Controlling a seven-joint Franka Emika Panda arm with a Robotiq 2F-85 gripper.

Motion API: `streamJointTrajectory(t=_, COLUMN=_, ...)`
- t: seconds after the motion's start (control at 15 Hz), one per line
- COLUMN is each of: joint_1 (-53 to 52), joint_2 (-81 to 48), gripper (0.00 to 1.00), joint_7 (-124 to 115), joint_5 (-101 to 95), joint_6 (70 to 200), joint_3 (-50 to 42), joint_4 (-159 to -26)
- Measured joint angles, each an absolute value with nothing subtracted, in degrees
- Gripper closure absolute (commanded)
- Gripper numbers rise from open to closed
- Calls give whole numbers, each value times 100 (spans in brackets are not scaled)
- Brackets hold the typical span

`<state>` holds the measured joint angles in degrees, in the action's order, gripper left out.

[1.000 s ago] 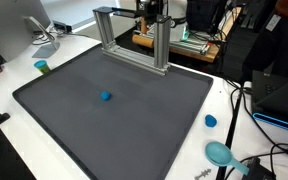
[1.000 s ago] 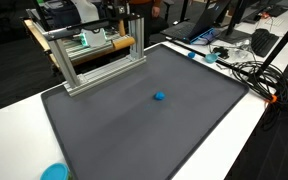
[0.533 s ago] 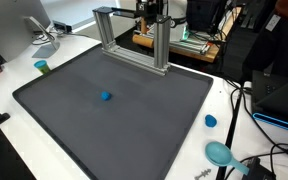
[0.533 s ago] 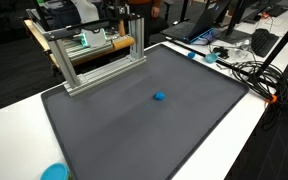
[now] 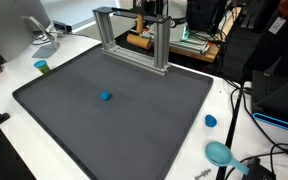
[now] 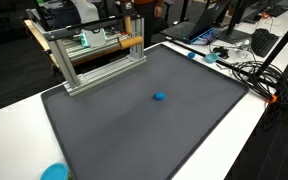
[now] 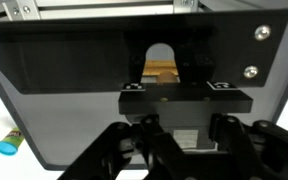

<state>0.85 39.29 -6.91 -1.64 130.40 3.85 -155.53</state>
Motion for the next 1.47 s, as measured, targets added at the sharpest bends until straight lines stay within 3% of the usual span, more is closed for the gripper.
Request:
streamJointTrajectory(t=0.53, joint_1=384, joint_2=2315, gripper=78, joint_7=-1562, joint_5=-512, joint_6=13053, joint_3=808, joint_4=-13725)
streamJointTrajectory(t=0.6, joint_1=435, joint_2=2038, gripper=53, joint_7=-1626, joint_5=-543, joint_6=12939, joint_3=800, joint_4=-13432)
streamJointTrajectory(t=0.8, joint_1=540, joint_2=1264, gripper=53, joint_7=-1760, joint_5=-595, joint_6=12598, joint_3=739, joint_4=-12708)
streamJointTrajectory(t=0.87, joint_1=550, joint_2=1111, gripper=78, joint_7=-1772, joint_5=-600, joint_6=12584, joint_3=730, joint_4=-12593)
streamJointTrajectory(t=1.47, joint_1=497, joint_2=225, gripper=78, joint_7=-1542, joint_5=-589, joint_6=13427, joint_3=178, joint_4=-12340)
